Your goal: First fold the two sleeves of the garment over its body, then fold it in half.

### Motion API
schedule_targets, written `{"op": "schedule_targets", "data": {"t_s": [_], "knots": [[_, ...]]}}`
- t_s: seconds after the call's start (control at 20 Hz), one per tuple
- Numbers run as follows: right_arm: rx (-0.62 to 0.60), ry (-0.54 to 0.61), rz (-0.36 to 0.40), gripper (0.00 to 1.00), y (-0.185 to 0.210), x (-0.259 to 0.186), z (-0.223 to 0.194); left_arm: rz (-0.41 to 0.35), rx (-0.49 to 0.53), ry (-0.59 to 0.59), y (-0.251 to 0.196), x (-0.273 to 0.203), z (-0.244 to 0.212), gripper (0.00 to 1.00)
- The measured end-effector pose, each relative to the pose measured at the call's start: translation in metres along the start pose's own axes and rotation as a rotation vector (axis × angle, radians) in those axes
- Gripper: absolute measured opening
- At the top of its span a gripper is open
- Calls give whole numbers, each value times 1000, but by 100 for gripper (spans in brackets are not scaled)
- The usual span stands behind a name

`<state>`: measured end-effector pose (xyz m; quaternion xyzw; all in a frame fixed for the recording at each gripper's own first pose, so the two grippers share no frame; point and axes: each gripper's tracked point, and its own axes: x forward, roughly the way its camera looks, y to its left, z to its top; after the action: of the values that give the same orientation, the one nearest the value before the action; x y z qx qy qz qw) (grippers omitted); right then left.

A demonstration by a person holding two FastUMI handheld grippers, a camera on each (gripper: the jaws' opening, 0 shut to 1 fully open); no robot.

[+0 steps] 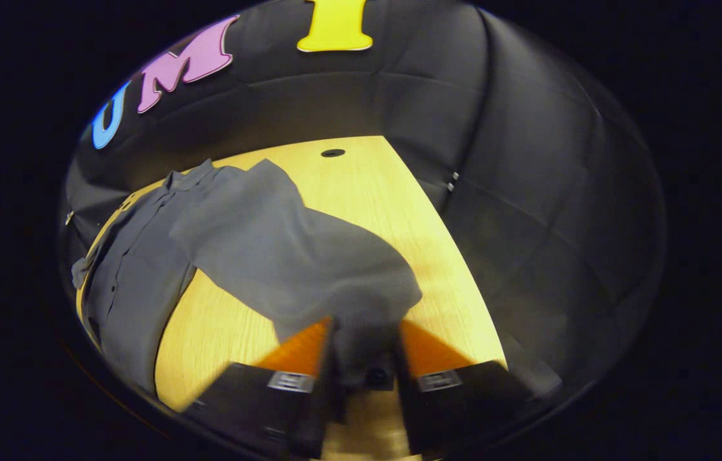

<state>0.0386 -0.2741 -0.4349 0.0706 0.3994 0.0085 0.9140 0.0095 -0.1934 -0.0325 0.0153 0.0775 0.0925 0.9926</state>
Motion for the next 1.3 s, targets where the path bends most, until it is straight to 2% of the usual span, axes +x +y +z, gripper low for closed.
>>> {"op": "schedule_targets", "data": {"t_s": [0.1, 0.15, 0.35, 0.55, 0.7, 1.05, 1.3], "knots": [[-18, 12, -12, 6, -1, 6, 2, 9, 1, -6, 6, -1, 1, 94], [-13, 8, -14, 10, -1, 2, 5, 12, -3, -5, 9, -1, 1, 94], [51, -64, -52, 9, -10, -15, 27, -5, -9, -8, 19, 2, 1, 94], [84, -173, -104, 9, -13, -57, 56, -56, -5, -12, 30, 14, -1, 94], [96, -253, -134, 10, 3, -95, 79, -102, -19, -9, 45, 24, -6, 94], [84, -416, -167, 9, 84, -165, 139, -187, -13, -29, 97, 47, -8, 94], [36, -502, -121, 9, 169, -190, 176, -212, -38, -38, 138, 63, -14, 94]]}}
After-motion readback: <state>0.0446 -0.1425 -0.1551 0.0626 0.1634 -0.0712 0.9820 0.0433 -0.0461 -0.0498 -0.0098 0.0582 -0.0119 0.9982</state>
